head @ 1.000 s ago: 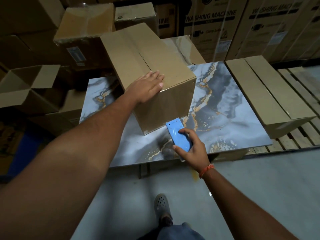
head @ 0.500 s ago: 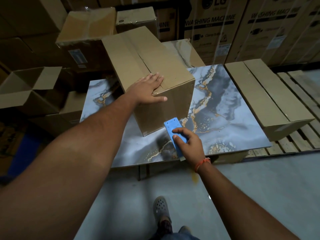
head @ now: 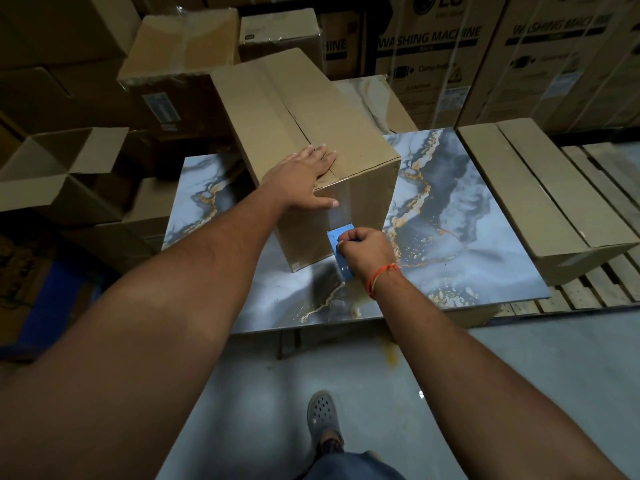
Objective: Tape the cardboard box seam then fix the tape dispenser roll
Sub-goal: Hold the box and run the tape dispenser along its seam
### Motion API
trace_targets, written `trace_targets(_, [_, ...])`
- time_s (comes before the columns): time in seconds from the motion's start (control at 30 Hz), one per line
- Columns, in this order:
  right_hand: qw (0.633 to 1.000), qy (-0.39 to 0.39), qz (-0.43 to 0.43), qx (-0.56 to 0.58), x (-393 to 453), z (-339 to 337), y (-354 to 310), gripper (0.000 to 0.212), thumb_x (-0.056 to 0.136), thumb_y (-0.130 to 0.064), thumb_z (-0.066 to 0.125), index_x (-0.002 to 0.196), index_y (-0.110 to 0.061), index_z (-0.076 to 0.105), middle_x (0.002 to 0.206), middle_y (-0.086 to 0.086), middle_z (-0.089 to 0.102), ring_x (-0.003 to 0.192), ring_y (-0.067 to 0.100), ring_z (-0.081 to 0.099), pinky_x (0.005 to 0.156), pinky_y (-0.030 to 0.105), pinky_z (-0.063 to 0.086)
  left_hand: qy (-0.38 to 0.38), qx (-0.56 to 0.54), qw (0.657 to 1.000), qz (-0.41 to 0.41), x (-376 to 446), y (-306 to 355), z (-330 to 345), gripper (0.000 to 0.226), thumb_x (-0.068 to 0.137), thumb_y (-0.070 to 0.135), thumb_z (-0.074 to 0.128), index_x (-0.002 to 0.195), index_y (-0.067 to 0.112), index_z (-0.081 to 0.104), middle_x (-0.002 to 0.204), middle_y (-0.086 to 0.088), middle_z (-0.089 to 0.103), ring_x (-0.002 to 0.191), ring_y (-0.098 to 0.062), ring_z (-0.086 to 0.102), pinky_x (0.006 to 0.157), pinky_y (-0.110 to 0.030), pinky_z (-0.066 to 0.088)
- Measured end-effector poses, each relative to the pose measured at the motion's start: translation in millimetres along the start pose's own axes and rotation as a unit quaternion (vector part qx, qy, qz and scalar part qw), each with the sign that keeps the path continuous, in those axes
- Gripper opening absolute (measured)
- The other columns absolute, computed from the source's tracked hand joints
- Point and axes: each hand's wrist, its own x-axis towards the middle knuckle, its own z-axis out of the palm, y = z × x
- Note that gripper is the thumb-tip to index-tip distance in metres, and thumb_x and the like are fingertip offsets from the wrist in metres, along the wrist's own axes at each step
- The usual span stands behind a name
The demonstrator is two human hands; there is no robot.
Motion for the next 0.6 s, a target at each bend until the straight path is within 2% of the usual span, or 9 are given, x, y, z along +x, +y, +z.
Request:
trace_targets(0.07, [1.0, 0.005, -0.007, -0.009, -0.6, -0.6, -1.8, 0.011, 0.084, -0.015, 0.067, 0.082, -0.021, 0.076, 0.094, -0.001, 0.071, 0.096, 0.027, 0.069, 0.089, 0.043, 0.061, 0.001, -0.003, 1.0, -0.001, -0.8, 0.2, -0.5, 0.108, 0.086, 0.072, 0.061, 0.166, 0.024, 0.007, 0.175, -0.005, 0.005, 0.161, -0.028, 0.008, 0.128, -0.046, 0.013])
trace_targets(0.17, [0.999, -0.009, -0.019, 0.027, -11.0, -3.6, 11.1, 0.009, 0.086, -0.016, 0.068, 0.091, -0.02, 0.075, 0.094, -0.007, 0.069, 0.095, 0.022, 0.066, 0.078, 0.032, 0.059, 0.007, -0.004, 1.0, -0.003, -0.2, 0.8, 0.4, 0.108, 0.085, 0.075, 0.058, 0.166, 0.025, 0.008, 0.175, -0.004, 0.006, 0.161, -0.027, 0.009, 0.128, -0.046, 0.013])
trace_targets(0.2, [0.999, -0.008, -0.032, 0.032, -16.3, -5.6, 20.2, 0.01, 0.087, -0.017, 0.068, 0.093, -0.02, 0.074, 0.098, -0.007, 0.07, 0.096, 0.02, 0.066, 0.08, 0.031, 0.058, 0.008, -0.005, 1.0, -0.005, 0.4, 0.6, 1.4, 0.107, 0.085, 0.076, 0.057, 0.166, 0.025, 0.009, 0.174, -0.004, 0.007, 0.161, -0.027, 0.009, 0.128, -0.045, 0.013])
trace_targets(0.33, [0.995, 0.003, -0.076, 0.059, -35.0, -14.7, 48.2, 0.014, 0.09, -0.015, 0.068, 0.101, -0.019, 0.075, 0.11, -0.006, 0.072, 0.105, 0.015, 0.067, 0.098, 0.041, 0.057, 0.014, -0.003, 1.0, -0.008, 2.4, -1.4, 2.5, 0.107, 0.084, 0.078, 0.055, 0.166, 0.026, 0.009, 0.174, -0.002, 0.008, 0.161, -0.026, 0.01, 0.128, -0.044, 0.014])
trace_targets(0.43, [0.99, 0.012, -0.106, 0.092, -47.3, -20.9, 64.2, 0.015, 0.093, -0.013, 0.067, 0.105, -0.017, 0.075, 0.116, -0.001, 0.073, 0.112, 0.017, 0.067, 0.1, 0.039, 0.056, 0.017, -0.005, 1.0, -0.008, 2.1, -1.7, 3.9, 0.109, 0.083, 0.08, 0.055, 0.166, 0.027, 0.01, 0.174, -0.002, 0.008, 0.161, -0.027, 0.011, 0.128, -0.044, 0.014])
trace_targets(0.6, [0.983, 0.013, -0.137, 0.123, -58.6, -30.0, 77.9, 0.015, 0.095, -0.015, 0.067, 0.107, -0.019, 0.075, 0.12, 0.001, 0.072, 0.114, 0.013, 0.066, 0.086, 0.013, 0.053, 0.018, -0.012, 1.0, -0.01, 1.2, -2.3, 3.5, 0.113, 0.079, 0.086, 0.053, 0.166, 0.026, 0.01, 0.174, -0.002, 0.009, 0.161, -0.027, 0.011, 0.128, -0.046, 0.014])
